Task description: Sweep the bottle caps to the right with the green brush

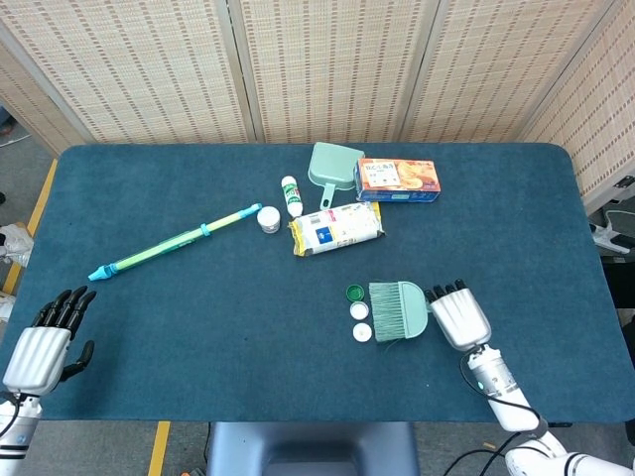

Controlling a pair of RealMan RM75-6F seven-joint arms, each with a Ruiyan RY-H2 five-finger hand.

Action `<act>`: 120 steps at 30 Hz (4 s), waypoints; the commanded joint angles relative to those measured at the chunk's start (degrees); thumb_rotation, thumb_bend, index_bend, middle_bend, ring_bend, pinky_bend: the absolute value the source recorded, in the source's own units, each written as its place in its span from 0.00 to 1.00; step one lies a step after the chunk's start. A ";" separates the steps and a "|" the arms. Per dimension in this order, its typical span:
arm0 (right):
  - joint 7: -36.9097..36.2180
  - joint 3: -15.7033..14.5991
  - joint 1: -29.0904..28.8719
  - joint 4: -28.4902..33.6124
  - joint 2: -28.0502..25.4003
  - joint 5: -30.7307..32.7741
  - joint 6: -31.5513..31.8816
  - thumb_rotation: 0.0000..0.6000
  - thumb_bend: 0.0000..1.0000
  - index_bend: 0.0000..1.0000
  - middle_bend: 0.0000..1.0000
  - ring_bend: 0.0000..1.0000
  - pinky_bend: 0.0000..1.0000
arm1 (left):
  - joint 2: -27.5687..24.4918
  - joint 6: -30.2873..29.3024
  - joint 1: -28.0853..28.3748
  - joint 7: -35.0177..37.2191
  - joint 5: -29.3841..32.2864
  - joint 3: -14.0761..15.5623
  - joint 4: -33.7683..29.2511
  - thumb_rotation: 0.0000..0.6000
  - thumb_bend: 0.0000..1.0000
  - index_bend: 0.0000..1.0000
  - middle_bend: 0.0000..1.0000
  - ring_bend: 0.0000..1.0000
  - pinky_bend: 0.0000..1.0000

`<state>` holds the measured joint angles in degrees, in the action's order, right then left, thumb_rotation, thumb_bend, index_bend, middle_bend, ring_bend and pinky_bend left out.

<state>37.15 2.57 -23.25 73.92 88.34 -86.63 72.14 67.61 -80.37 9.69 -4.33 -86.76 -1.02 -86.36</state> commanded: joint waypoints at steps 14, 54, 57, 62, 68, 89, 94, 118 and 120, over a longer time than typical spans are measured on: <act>65.29 3.28 -10.27 35.35 -3.90 17.63 -7.07 1.00 0.42 0.92 0.83 0.58 0.48 | -0.53 0.02 0.11 1.17 -0.47 0.19 -0.18 1.00 0.45 0.00 0.00 0.01 0.16; 81.20 -3.22 -25.03 29.90 3.85 38.41 5.94 1.00 0.42 0.93 0.83 0.58 0.48 | -0.60 -0.61 -0.17 1.55 -1.25 0.55 0.16 1.00 0.45 0.00 0.00 0.01 0.16; 80.45 -3.70 -25.18 29.21 3.32 39.35 6.55 1.00 0.42 0.93 0.83 0.58 0.48 | -0.53 -0.48 -0.12 1.26 -1.17 0.54 0.05 1.00 0.45 0.00 0.00 0.01 0.16; 78.89 -4.55 -25.16 27.73 2.12 40.88 7.27 1.00 0.42 0.93 0.83 0.58 0.48 | -0.47 -0.19 -0.04 0.84 -0.99 0.54 -0.17 1.00 0.45 0.00 0.00 0.01 0.16; 75.83 -6.10 -24.70 26.42 -0.39 42.06 7.28 1.00 0.42 0.93 0.83 0.58 0.48 | -0.16 -0.05 -0.03 0.35 -1.01 0.66 -0.01 1.00 0.45 0.00 0.00 0.01 0.16; 63.15 -10.21 -21.12 22.95 -11.26 42.79 6.89 1.00 0.42 0.93 0.83 0.58 0.48 | 1.44 1.81 0.62 -3.17 0.06 0.79 -0.10 1.00 0.45 0.00 0.00 0.01 0.16; 54.99 -8.75 -20.94 26.39 -14.15 37.79 6.02 1.00 0.42 0.93 0.83 0.58 0.48 | 1.61 2.09 0.80 -3.51 0.11 0.81 -0.25 1.00 0.45 0.00 0.00 0.01 0.16; 66.20 -0.03 -29.94 15.27 3.61 48.80 4.11 1.00 0.42 0.93 0.83 0.58 0.48 | 0.85 3.08 1.15 -1.93 1.35 0.50 0.22 1.00 0.45 0.00 0.00 0.01 0.16; 66.45 -0.19 -30.25 14.51 3.98 49.61 3.61 1.00 0.42 0.93 0.83 0.58 0.48 | 0.99 3.19 1.19 -2.22 1.56 0.44 0.29 1.00 0.45 0.00 0.00 0.01 0.16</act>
<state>103.32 2.38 -53.19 88.92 91.97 -37.46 76.09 68.55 -77.21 10.86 -6.48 -85.26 -0.56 -86.11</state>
